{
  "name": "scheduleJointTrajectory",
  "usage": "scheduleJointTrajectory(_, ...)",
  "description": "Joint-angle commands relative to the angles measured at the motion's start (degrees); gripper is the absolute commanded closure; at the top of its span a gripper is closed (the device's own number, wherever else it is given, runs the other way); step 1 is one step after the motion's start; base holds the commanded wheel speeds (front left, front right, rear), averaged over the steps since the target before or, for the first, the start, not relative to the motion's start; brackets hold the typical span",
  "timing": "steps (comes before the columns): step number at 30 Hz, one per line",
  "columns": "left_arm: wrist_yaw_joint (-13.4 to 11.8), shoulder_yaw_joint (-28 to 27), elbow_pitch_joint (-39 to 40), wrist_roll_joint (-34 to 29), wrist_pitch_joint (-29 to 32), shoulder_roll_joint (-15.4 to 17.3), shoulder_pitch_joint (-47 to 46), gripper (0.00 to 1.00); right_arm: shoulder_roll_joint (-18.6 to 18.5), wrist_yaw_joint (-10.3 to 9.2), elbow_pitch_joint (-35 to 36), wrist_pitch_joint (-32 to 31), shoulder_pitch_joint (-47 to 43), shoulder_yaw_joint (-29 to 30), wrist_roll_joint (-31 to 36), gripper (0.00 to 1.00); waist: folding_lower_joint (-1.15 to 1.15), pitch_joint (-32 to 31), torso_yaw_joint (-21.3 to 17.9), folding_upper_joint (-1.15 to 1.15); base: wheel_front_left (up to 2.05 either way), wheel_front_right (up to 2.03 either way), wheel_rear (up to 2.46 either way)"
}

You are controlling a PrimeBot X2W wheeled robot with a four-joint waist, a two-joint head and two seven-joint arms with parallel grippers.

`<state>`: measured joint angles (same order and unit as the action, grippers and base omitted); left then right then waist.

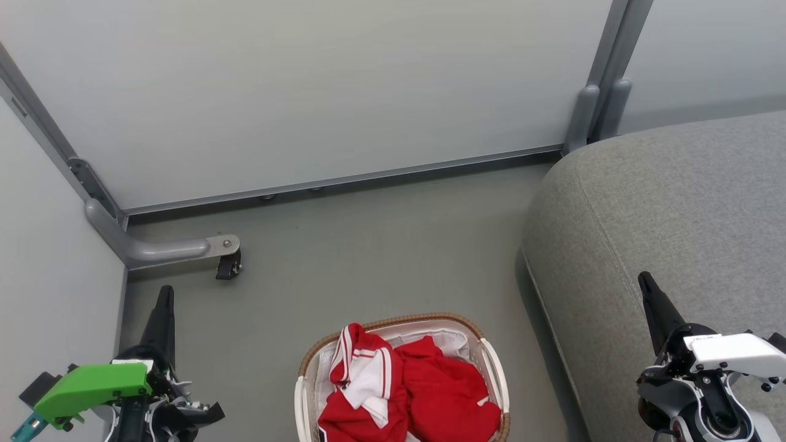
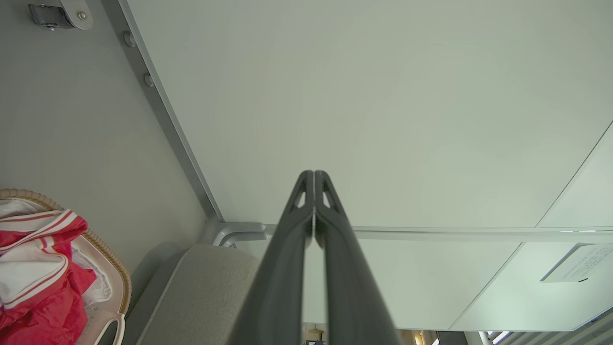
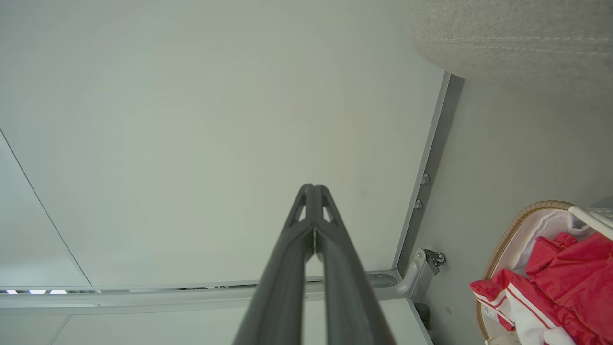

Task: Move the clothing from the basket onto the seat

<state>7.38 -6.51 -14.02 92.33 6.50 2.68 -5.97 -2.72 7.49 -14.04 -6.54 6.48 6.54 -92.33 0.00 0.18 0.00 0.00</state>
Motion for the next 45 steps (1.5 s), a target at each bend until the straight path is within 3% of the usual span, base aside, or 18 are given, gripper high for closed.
scheduleJointTrajectory(1, 0.2, -0.1, 0.1, 0.2, 0.2, 0.4, -0.6, 1.0, -0.3, 0.0, 0.2, -0.2, -0.6, 0.1, -0.2, 1.0, 0.0, 0.0, 0.0, 0.0, 0.0, 0.0, 0.0)
scheduleJointTrajectory(2, 0.0, 0.0, 0.0, 0.0, 0.0, 0.0, 0.0, 0.0, 0.0, 0.0, 0.0, 0.0, 0.0, 0.0, 0.0, 0.0, 0.0, 0.0, 0.0, 0.0, 0.0, 0.0, 0.0)
scheduleJointTrajectory(23, 0.0, 3.9, -0.4, -3.8, -4.6, -0.3, 2.6, 0.0, 0.4, -0.01, -2.3, 4.6, -1.4, -2.3, 5.1, 0.0, 0.0, -0.1, 0.0, 0.0, 0.0, 0.0, 0.0)
scheduleJointTrajectory(35, -0.1, 4.7, 2.4, -16.0, -7.5, -0.2, 2.7, 0.0, 0.3, 0.0, 1.1, 7.5, -1.7, -2.1, 20.5, 0.0, 0.0, -0.1, 0.0, 0.0, 0.0, 0.0, 0.0)
scheduleJointTrajectory(45, -2.2, 6.1, 5.4, -30.4, -9.6, -0.1, 3.4, 0.0, 0.2, 0.0, 4.6, 9.7, -2.3, -3.7, 35.9, 0.0, 0.0, 0.0, 0.0, 0.0, 0.0, 0.0, 0.0)
